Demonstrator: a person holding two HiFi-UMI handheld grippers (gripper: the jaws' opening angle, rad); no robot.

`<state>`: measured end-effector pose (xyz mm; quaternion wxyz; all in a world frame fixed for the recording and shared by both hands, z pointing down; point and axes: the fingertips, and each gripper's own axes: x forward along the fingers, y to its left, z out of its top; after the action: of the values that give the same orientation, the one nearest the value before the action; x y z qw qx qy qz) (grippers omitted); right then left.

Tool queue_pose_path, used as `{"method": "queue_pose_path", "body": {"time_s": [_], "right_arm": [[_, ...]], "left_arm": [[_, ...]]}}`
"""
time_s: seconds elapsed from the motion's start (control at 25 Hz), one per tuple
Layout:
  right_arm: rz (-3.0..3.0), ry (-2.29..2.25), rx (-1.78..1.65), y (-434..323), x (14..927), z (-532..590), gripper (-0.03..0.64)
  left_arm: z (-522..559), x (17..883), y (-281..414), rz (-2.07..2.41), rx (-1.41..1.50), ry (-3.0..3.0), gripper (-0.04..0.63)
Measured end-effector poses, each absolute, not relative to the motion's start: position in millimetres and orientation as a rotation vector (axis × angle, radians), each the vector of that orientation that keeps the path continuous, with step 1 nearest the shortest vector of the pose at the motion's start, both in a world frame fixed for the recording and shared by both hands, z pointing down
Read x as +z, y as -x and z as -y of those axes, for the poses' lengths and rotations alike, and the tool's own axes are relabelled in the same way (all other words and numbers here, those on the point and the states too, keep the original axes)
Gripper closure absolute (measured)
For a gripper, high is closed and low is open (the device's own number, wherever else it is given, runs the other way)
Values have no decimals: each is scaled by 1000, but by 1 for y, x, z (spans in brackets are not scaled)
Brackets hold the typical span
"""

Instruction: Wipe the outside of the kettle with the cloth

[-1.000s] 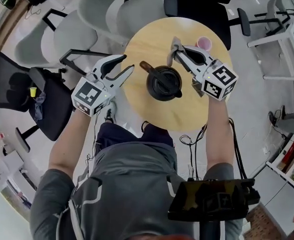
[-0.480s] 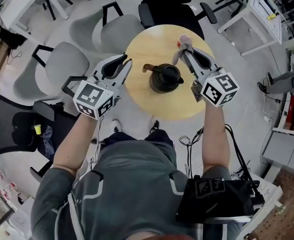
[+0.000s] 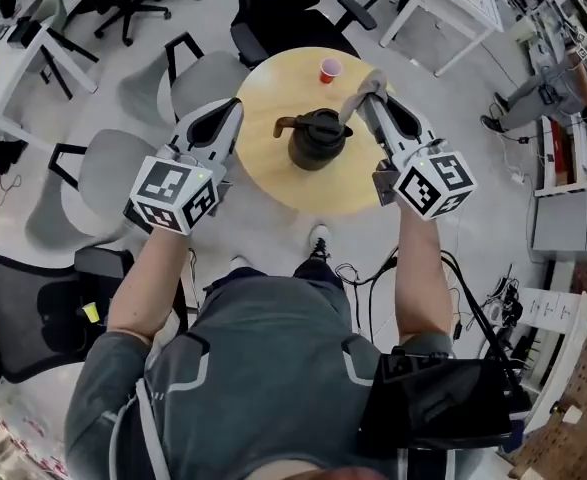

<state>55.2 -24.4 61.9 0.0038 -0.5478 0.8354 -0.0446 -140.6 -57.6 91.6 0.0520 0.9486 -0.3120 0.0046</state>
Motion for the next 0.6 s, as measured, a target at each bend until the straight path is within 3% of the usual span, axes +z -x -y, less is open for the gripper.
{"method": "queue_pose_path", "body": {"time_s": [0.6], "right_arm": [[-2478, 1906, -17, -94, 17, -44, 568]], "left_arm": [[33, 34, 98, 959, -26, -2922, 586]]}}
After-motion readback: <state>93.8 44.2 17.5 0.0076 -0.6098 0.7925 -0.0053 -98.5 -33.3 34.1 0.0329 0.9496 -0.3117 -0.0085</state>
